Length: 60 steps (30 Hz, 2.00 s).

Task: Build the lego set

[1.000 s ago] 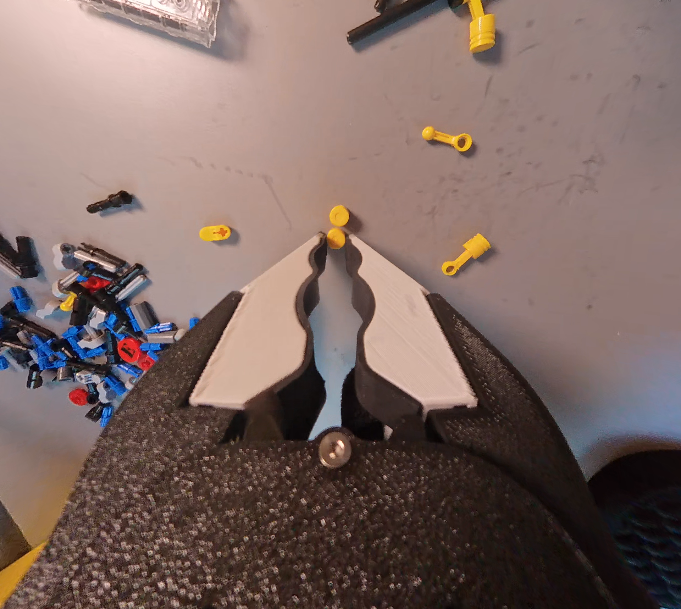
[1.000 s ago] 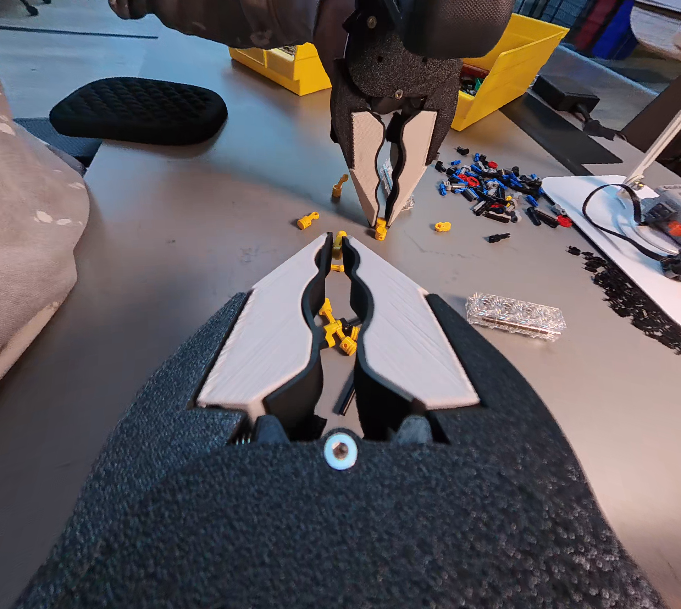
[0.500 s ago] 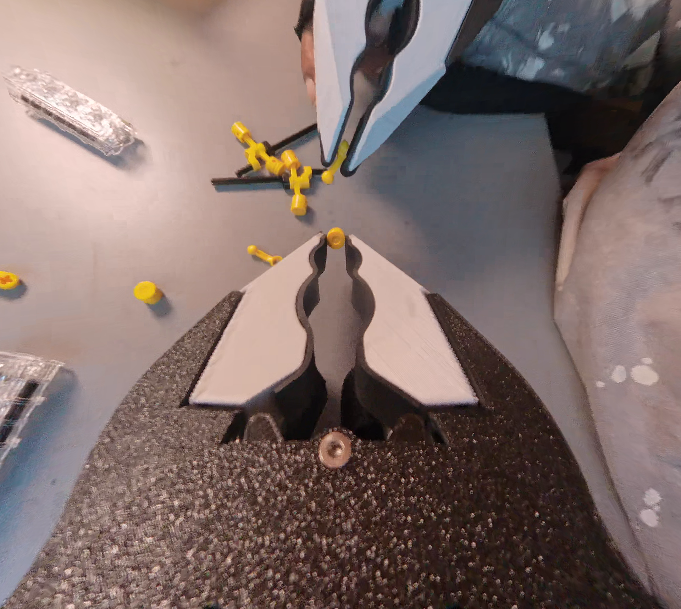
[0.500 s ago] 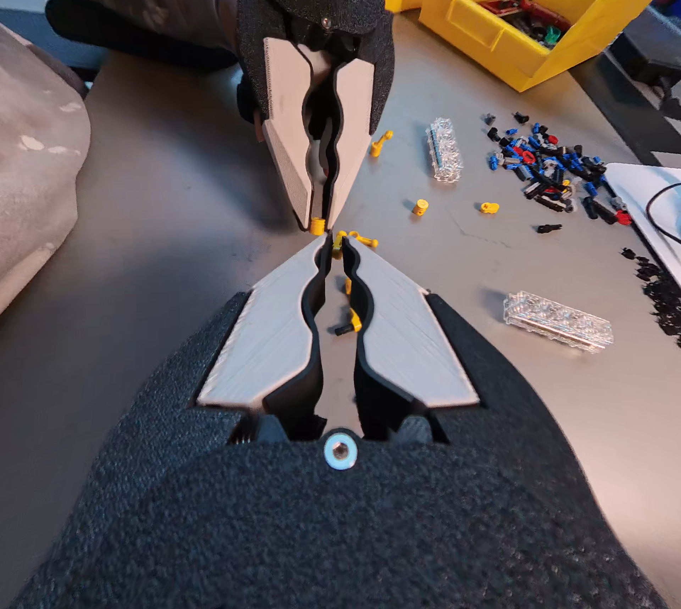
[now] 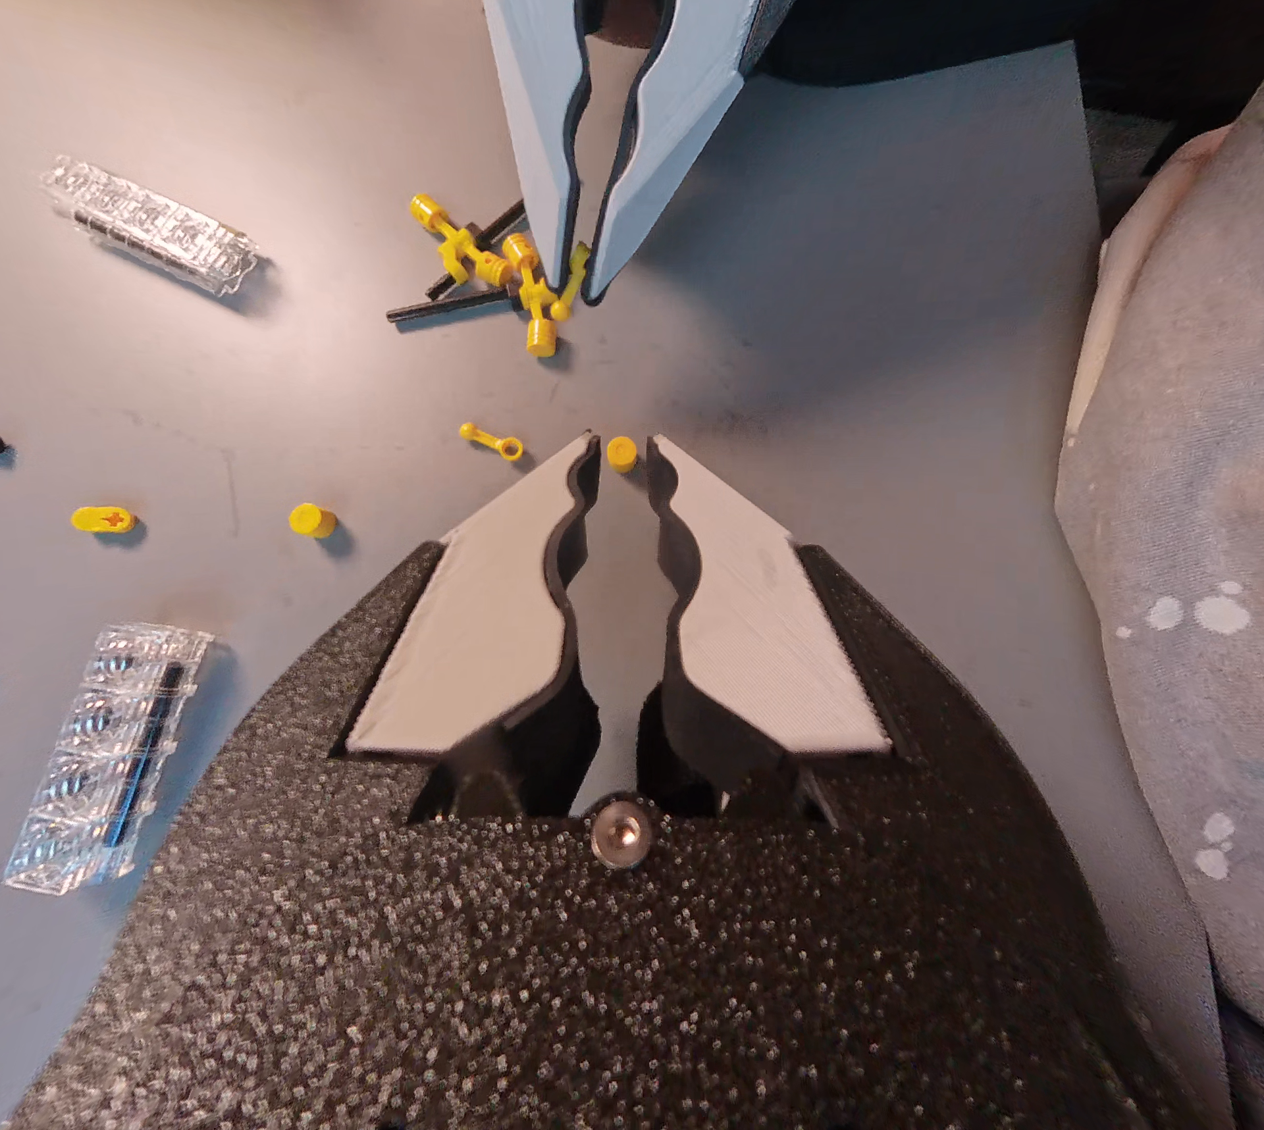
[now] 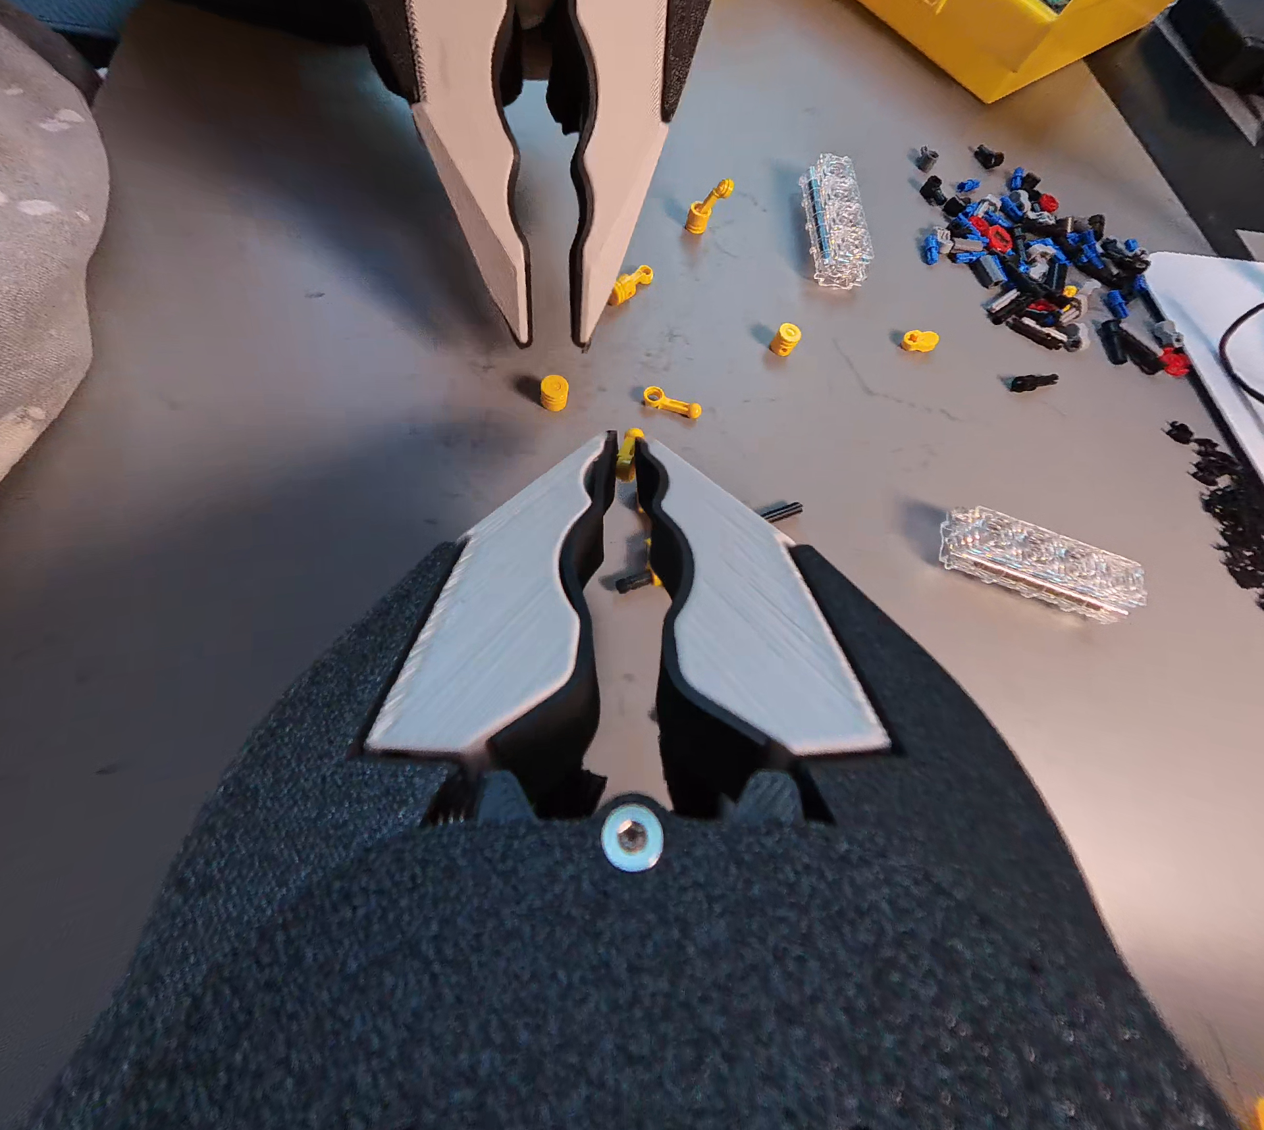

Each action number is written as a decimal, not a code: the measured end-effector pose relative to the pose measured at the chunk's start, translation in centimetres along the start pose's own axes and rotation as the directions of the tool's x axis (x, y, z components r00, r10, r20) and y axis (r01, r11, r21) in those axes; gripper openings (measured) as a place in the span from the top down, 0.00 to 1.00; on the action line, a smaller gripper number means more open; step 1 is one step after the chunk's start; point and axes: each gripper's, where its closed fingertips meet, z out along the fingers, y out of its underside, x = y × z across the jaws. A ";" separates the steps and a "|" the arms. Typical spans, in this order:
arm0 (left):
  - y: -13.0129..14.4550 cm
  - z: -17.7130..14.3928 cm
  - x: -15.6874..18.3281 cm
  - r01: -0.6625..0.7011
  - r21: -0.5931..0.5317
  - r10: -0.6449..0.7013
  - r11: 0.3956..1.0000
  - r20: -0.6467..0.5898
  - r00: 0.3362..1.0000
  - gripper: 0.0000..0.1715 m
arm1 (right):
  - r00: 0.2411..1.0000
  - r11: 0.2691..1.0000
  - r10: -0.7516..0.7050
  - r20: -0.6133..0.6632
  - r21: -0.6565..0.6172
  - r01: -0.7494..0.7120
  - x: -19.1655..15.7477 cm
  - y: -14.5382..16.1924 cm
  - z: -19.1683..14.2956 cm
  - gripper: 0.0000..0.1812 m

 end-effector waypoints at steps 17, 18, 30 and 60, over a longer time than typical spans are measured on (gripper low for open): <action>2.7 -0.4 -0.3 0.119 -0.041 -0.119 0.992 0.012 0.993 1.00 | 1.000 0.998 -0.013 -0.026 -0.062 0.012 0.3 1.2 0.2 0.97; 2.9 -0.7 -0.4 0.134 -0.037 -0.133 0.990 0.015 0.991 1.00 | 1.000 0.998 -0.013 -0.028 -0.062 0.011 0.4 1.2 0.2 0.97; 4.6 -2.3 -0.5 0.204 -0.035 -0.202 0.978 0.037 0.979 1.00 | 1.000 0.998 -0.009 -0.023 -0.061 0.008 0.3 1.2 0.2 0.97; 2.8 -1.5 1.4 0.154 -0.020 -0.154 0.988 -0.019 0.988 0.96 | 0.999 0.998 -0.012 -0.036 -0.065 0.009 0.5 1.3 0.2 0.97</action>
